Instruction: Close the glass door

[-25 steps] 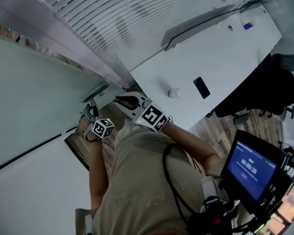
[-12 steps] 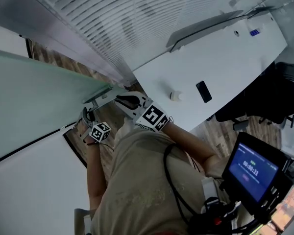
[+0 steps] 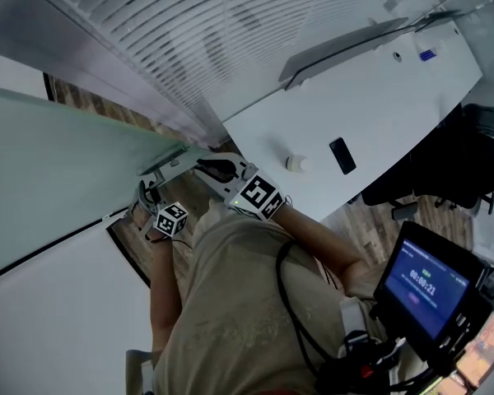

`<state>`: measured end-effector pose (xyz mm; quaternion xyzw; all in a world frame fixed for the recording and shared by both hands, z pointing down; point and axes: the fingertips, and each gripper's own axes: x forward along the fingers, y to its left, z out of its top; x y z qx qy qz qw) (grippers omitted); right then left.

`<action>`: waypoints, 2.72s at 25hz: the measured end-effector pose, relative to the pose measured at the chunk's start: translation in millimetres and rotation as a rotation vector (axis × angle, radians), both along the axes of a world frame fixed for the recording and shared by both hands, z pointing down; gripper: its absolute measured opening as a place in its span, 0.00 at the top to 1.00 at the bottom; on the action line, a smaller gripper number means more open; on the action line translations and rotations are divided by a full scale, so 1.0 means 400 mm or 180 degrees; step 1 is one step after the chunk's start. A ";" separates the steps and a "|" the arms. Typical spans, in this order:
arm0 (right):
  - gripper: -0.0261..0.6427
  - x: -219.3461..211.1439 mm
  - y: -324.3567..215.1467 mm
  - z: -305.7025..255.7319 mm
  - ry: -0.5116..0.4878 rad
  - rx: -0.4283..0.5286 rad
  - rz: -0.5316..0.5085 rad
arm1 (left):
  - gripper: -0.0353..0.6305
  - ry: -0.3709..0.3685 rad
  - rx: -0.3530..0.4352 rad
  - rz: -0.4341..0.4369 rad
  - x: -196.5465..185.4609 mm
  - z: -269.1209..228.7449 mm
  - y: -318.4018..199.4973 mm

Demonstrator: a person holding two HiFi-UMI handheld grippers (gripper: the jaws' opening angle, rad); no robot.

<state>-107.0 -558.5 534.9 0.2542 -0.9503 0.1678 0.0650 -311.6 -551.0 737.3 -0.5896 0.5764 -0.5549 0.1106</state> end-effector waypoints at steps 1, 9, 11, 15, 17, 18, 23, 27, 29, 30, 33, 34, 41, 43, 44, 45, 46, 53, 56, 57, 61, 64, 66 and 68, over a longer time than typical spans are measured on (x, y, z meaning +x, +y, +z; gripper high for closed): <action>0.89 -0.004 -0.001 -0.003 -0.0004 0.0002 -0.0009 | 0.71 0.0006 0.0007 -0.0027 -0.003 -0.001 -0.004; 0.89 -0.007 0.005 0.003 0.0020 -0.0039 -0.0065 | 0.71 0.0160 0.0055 -0.0170 -0.005 0.005 -0.019; 0.89 -0.010 0.006 0.003 0.0025 -0.0042 -0.0085 | 0.72 0.0133 0.0066 -0.0186 -0.007 0.004 -0.021; 0.89 -0.015 0.012 0.002 0.0033 -0.0046 -0.0130 | 0.72 0.0120 0.0060 -0.0241 -0.004 -0.001 -0.023; 0.89 -0.021 0.014 0.001 0.0034 -0.0052 -0.0159 | 0.72 0.0126 0.0090 -0.0248 -0.003 -0.005 -0.026; 0.89 -0.025 0.016 0.001 0.0037 -0.0057 -0.0177 | 0.72 0.0136 0.0106 -0.0254 -0.003 -0.006 -0.027; 0.89 -0.036 0.028 0.004 0.0060 -0.0058 -0.0254 | 0.73 0.0145 0.0174 -0.0281 -0.001 -0.005 -0.030; 0.89 -0.035 0.027 0.009 0.0084 -0.0065 -0.0270 | 0.73 0.0133 0.0181 -0.0292 -0.002 -0.004 -0.034; 0.89 -0.034 0.025 0.011 0.0093 -0.0066 -0.0271 | 0.73 0.0135 0.0176 -0.0298 -0.002 -0.003 -0.038; 0.89 -0.034 0.025 0.011 0.0093 -0.0065 -0.0271 | 0.73 0.0135 0.0175 -0.0303 -0.003 -0.003 -0.039; 0.89 -0.034 0.025 0.014 0.0103 -0.0063 -0.0274 | 0.73 0.0126 0.0184 -0.0318 -0.005 0.001 -0.043; 0.89 -0.034 0.024 0.015 0.0108 -0.0061 -0.0277 | 0.73 0.0122 0.0191 -0.0320 -0.006 0.003 -0.045; 0.89 -0.042 0.008 0.008 0.0110 -0.0042 -0.0264 | 0.74 0.0074 0.0202 -0.0299 -0.022 -0.002 -0.072; 0.89 -0.039 0.003 0.005 0.0109 -0.0041 -0.0254 | 0.74 0.0063 0.0217 -0.0295 -0.025 -0.008 -0.081; 0.89 -0.037 0.002 0.005 0.0109 -0.0041 -0.0250 | 0.74 0.0061 0.0225 -0.0299 -0.026 -0.010 -0.084; 0.89 -0.034 0.003 0.007 0.0109 -0.0043 -0.0247 | 0.74 0.0059 0.0232 -0.0305 -0.026 -0.010 -0.086; 0.89 -0.032 0.005 0.008 0.0110 -0.0043 -0.0244 | 0.74 0.0060 0.0237 -0.0310 -0.026 -0.010 -0.088; 0.89 -0.033 0.002 0.002 0.0095 -0.0045 -0.0231 | 0.74 0.0010 0.0212 -0.0309 -0.031 -0.016 -0.093; 0.89 -0.044 -0.010 -0.004 0.0090 -0.0055 -0.0246 | 0.74 -0.0002 0.0198 -0.0318 -0.040 -0.017 -0.104; 0.89 -0.046 -0.013 -0.005 0.0090 -0.0058 -0.0251 | 0.74 -0.0003 0.0197 -0.0320 -0.041 -0.017 -0.105; 0.89 -0.047 -0.015 -0.006 0.0087 -0.0052 -0.0255 | 0.75 -0.0010 0.0188 -0.0305 -0.040 -0.009 -0.109; 0.89 -0.044 -0.016 -0.005 0.0087 -0.0049 -0.0246 | 0.75 -0.0016 0.0173 -0.0301 -0.041 -0.001 -0.111; 0.89 -0.038 -0.016 -0.002 0.0090 -0.0046 -0.0225 | 0.75 -0.0020 0.0135 -0.0293 -0.040 0.006 -0.113; 0.89 -0.031 -0.017 0.003 0.0096 -0.0039 -0.0200 | 0.75 -0.0032 0.0057 -0.0271 -0.040 0.014 -0.116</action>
